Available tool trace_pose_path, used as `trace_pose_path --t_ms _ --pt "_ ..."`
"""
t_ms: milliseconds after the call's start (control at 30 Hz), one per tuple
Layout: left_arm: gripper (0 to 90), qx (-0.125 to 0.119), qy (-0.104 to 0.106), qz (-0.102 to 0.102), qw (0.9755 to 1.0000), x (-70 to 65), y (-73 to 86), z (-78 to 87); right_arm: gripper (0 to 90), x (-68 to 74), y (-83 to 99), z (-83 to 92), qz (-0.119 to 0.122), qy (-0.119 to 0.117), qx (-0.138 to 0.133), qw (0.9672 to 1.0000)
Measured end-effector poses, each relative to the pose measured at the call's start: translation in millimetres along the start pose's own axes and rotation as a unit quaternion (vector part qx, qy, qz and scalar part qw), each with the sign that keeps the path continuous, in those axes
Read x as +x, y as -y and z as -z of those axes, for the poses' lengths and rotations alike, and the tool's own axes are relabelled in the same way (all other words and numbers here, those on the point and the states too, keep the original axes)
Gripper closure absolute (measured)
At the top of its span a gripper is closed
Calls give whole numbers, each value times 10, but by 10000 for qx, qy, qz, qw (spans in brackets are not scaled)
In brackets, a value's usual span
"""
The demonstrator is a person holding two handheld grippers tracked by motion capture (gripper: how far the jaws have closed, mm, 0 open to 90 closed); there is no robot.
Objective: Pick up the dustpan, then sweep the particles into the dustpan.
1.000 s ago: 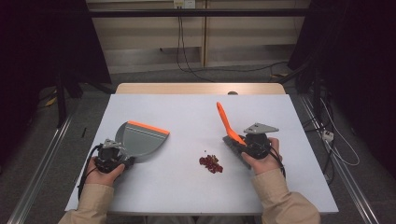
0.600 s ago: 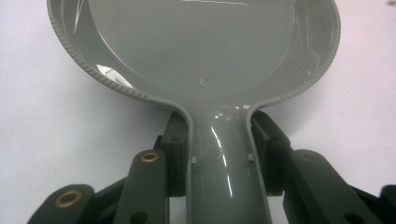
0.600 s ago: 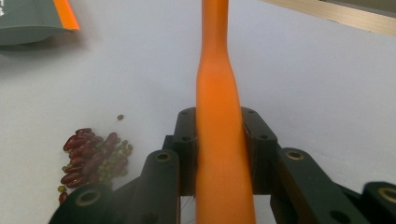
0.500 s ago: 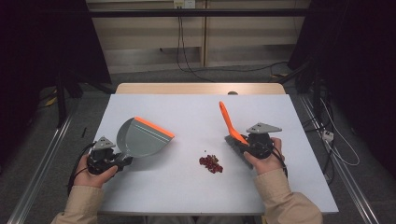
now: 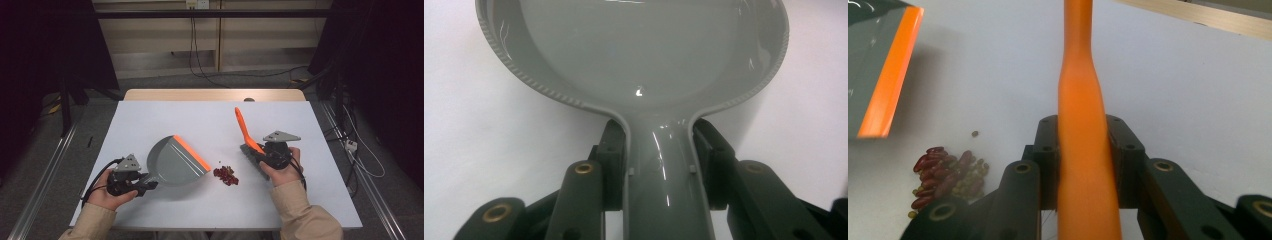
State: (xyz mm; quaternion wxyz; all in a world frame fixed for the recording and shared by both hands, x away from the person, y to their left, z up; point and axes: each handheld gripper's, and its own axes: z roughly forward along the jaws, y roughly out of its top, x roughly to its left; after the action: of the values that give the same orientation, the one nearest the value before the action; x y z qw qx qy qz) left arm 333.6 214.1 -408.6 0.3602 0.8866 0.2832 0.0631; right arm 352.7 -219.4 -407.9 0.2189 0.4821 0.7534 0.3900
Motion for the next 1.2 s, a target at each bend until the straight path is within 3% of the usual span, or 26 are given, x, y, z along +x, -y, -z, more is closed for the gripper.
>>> trace_pose_path --t_ms 233,300,400,567,600,667,767,800,833,867,1000,1033,1200 --pt "631 244 258 -324 9988 -187 -25 -98 712 40 -14 -20 -70 33 20 10000" --pt "631 305 450 -371 9978 -207 -26 -132 712 61 -21 -29 -61 51 30 10000" --pt "631 357 463 -399 9975 -247 -19 -181 712 99 -29 -48 -15 57 52 10000" --pt "631 428 651 -501 9957 -274 -21 -226 712 162 -33 -83 23 105 77 9999" --pt "631 376 696 -410 9960 -290 -20 -238 712 168 -31 -89 14 105 84 9999" --pt "631 451 740 -492 9950 -304 -23 -243 712 181 -23 -102 16 137 55 9999" --pt "631 455 814 -414 9948 -333 -16 -246 712 218 -7 -129 35 172 77 9998" --pt "630 495 836 -466 9942 -339 -14 -244 712 229 -2 -138 55 184 95 9998" --pt "630 690 867 -730 9912 -316 -20 -234 712 245 5 -148 93 197 99 9997" --pt "630 522 870 -497 9936 -354 -6 -258 712 261 13 -156 115 220 102 9996" --pt "629 591 910 -643 9920 -358 -20 -274 712 313 43 -187 148 240 67 9996" --pt "629 534 918 -552 9928 -377 -14 -286 712 325 44 -187 164 262 63 9995" --pt "629 523 932 -550 9928 -390 -14 -302 712 401 51 -204 229 276 32 9994"
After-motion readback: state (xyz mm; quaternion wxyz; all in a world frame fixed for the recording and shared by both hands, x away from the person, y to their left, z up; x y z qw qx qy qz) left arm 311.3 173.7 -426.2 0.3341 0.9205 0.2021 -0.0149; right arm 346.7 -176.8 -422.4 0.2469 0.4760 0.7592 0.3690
